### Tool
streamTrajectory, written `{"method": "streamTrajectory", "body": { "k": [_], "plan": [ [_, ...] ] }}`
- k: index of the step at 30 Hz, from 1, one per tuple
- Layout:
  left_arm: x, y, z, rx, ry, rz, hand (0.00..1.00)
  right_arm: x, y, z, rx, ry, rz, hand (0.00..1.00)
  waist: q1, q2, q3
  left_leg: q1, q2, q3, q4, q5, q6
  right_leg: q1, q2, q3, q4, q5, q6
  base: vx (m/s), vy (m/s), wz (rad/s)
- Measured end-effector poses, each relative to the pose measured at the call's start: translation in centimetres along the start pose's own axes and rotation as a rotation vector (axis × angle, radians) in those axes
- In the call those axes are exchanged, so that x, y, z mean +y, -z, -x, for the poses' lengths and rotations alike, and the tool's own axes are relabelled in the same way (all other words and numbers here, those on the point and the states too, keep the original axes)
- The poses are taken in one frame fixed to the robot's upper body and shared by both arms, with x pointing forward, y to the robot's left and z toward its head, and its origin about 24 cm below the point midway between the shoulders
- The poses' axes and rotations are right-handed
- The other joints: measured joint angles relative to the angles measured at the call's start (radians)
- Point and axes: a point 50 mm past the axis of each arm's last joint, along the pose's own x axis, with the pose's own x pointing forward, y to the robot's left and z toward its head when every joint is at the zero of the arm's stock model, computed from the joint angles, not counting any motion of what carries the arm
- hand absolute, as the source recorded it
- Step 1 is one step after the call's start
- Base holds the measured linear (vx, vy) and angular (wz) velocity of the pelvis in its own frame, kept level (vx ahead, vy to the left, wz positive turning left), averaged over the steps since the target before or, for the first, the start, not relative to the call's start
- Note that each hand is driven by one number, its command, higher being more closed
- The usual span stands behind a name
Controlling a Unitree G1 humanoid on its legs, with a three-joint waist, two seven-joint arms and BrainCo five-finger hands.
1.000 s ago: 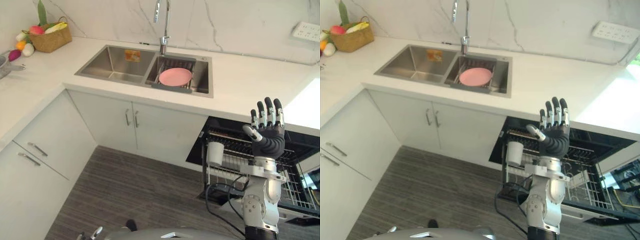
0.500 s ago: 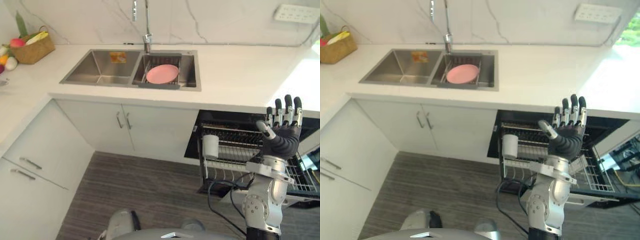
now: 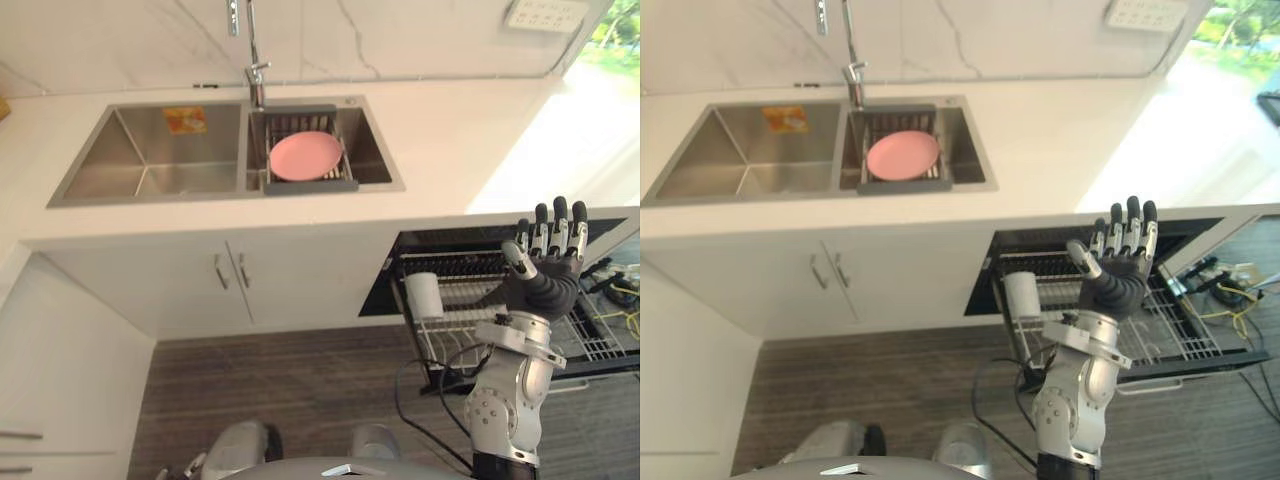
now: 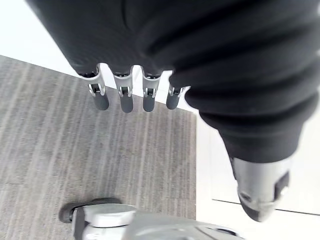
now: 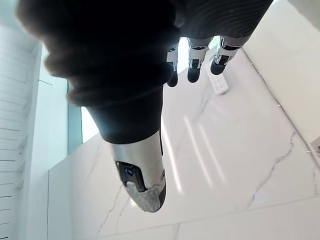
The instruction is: Walk over to the sink, pick up the cup, carry it to the dishwasher, place the cup inside the dishwasher, then close the dishwasher door
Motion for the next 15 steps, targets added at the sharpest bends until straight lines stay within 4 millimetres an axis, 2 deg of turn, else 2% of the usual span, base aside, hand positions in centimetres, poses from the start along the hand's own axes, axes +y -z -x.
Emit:
{"method": "streamTrajectory", "body": {
  "k": [1,2,3,5,6,8,9,10,11,12,13,15],
  "plan": [
    [-0.4,-0.7,-0.1,-0.029,0.017,-0.016,0.0,-0.1,-0.1,0.0,-0.007,-0.002,0.022,0.0,-0.009,0.016,-0.003,0.054,0.001,-0.009,-0.052,0.024,0.015,-0.039,0.016,-0.007,0.059,-0.018,0.001,0.31,0.132,-0.04],
    [-0.5,-1.4,-0.2,-0.055,0.022,-0.018,0.0,-0.1,-0.1,0.1,-0.001,-0.003,0.035,0.0,-0.013,0.015,0.0,0.085,0.003,-0.026,-0.085,0.03,0.018,-0.068,0.041,-0.051,0.068,-0.138,0.003,0.33,0.088,0.09],
    [-0.3,-2.0,-0.4,-0.075,0.02,-0.021,0.0,-0.2,-0.1,0.2,0.005,0.0,0.041,0.0,-0.021,0.016,0.001,0.105,0.004,-0.034,-0.112,0.041,0.009,-0.092,0.056,-0.089,0.042,-0.194,0.008,0.32,0.044,0.24],
    [0.0,-2.6,-0.5,-0.095,0.016,-0.023,0.0,-0.3,-0.1,0.4,0.011,0.004,0.048,0.0,-0.035,-0.001,0.001,0.149,0.009,-0.05,-0.151,0.047,0.006,-0.122,0.093,-0.166,-0.064,-0.254,-0.005,0.38,-0.005,0.38],
    [0.1,-2.9,-0.6,-0.103,0.014,-0.027,0.0,-0.4,-0.1,0.5,0.013,0.005,0.052,0.0,-0.045,0.003,0.003,0.181,0.021,-0.072,-0.167,0.043,0.0,-0.138,0.13,-0.192,-0.177,-0.272,-0.013,0.38,-0.054,0.44],
    [-0.3,-2.9,-0.6,-0.113,0.028,-0.039,0.0,-0.6,0.0,0.8,0.023,0.01,0.056,0.0,-0.049,0.018,0.01,0.227,0.05,-0.097,-0.173,0.02,-0.023,-0.152,0.171,-0.179,-0.305,-0.25,-0.013,0.42,-0.09,0.43],
    [-0.3,-2.6,-0.5,-0.109,0.027,-0.045,0.0,-0.5,0.1,0.9,0.03,0.007,0.054,0.0,-0.047,0.016,0.009,0.247,0.055,-0.104,-0.171,0.001,-0.043,-0.153,0.181,-0.167,-0.371,-0.201,-0.01,0.4,-0.111,0.33],
    [-0.2,-2.3,-0.4,-0.102,0.026,-0.054,0.0,-0.3,0.1,1.0,0.034,0.001,0.049,0.0,-0.047,0.008,0.005,0.259,0.053,-0.106,-0.168,-0.014,-0.057,-0.151,0.182,-0.165,-0.416,-0.142,-0.013,0.39,-0.147,0.28],
    [0.3,-1.7,-0.2,-0.087,0.016,-0.062,0.0,0.2,0.0,1.3,0.037,-0.016,0.038,0.0,-0.047,-0.018,-0.011,0.28,0.04,-0.108,-0.156,-0.064,-0.075,-0.154,0.165,-0.162,-0.473,-0.019,-0.014,0.4,-0.165,0.08],
    [-0.1,-1.2,-0.1,-0.066,0.015,-0.039,0.0,0.5,-0.2,1.3,0.032,-0.035,0.034,0.0,-0.033,0.012,-0.017,0.302,0.077,-0.105,-0.141,-0.101,-0.09,-0.151,0.187,-0.172,-0.427,-0.082,-0.025,0.37,-0.166,0.02],
    [-0.6,-1.0,0.0,-0.06,0.022,-0.03,0.0,0.6,-0.2,1.3,0.033,-0.04,0.029,0.0,-0.034,0.03,-0.027,0.301,0.089,-0.107,-0.138,-0.104,-0.093,-0.15,0.199,-0.181,-0.429,-0.098,-0.029,0.36,-0.173,-0.02],
    [-1.6,-0.9,0.2,-0.058,0.037,-0.009,0.0,1.3,-1.0,1.2,0.004,-0.064,0.016,0.0,-0.046,0.083,-0.04,0.302,0.124,-0.113,-0.139,-0.089,-0.109,-0.145,0.224,-0.214,-0.423,-0.138,-0.049,0.34,-0.171,0.18]
  ]
}}
